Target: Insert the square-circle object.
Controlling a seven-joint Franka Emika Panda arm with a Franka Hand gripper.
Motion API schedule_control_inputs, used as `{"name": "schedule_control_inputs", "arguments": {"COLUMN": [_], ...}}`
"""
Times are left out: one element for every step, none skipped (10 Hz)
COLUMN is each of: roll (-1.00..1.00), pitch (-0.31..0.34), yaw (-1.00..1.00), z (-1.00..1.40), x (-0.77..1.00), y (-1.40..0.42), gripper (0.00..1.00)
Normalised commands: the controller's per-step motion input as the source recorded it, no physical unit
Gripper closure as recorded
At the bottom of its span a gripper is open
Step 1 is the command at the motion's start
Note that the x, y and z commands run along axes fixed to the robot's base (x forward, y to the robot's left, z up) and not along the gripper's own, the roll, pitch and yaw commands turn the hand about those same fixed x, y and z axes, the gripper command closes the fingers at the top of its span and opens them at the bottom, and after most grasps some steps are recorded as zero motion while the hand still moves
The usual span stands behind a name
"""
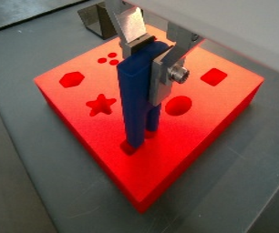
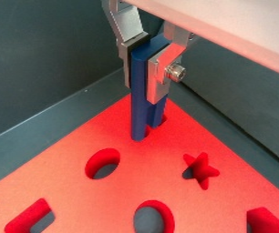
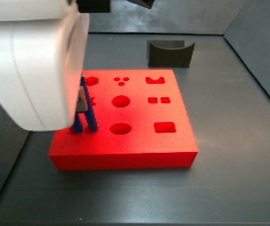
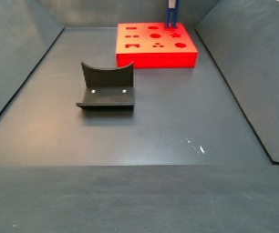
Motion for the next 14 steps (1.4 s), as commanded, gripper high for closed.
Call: {"name": "schedule_control_inputs", "arguments": {"roll": [0.0,-0.28,-0.46,-0.47,-0.09,-0.01,-0.15,-0.28,-0.13,-0.06,-0.02,-0.07,-0.1,0.06], "pitch": [0.0,0.13,0.187,0.247,0.04,0.0,-0.156,-0.229,-0.126,-0.064,-0.057,-0.319,-0.436,-0.287], "yaw": [0.0,-0.41,-0.47,-0.3,0.0,0.0,0.11,0.15,0.09,0.04,0.0,0.0,0.0,-0.17], "z": [-0.12,-0.47,-0.04,0.0,0.0,-0.01,-0.19,-0.03,0.0,0.0,-0.01,-0.47,-0.4,-0.68], "x": [0.0,-0.13,0.0,0.09,0.0,0.0,-0.35,-0.42,-0.22,-0.13,-0.08,-0.11,-0.06,-0.07], "y": [0.0,0.15,0.01,0.06,0.07,0.0,0.0,0.0,0.0,0.0,0.0,-0.02,-0.12,-0.07], "gripper": [1.0,1.0,1.0,1.0,1.0,1.0,1.0,1.0,1.0,1.0,1.0,1.0,1.0,1.0]}}
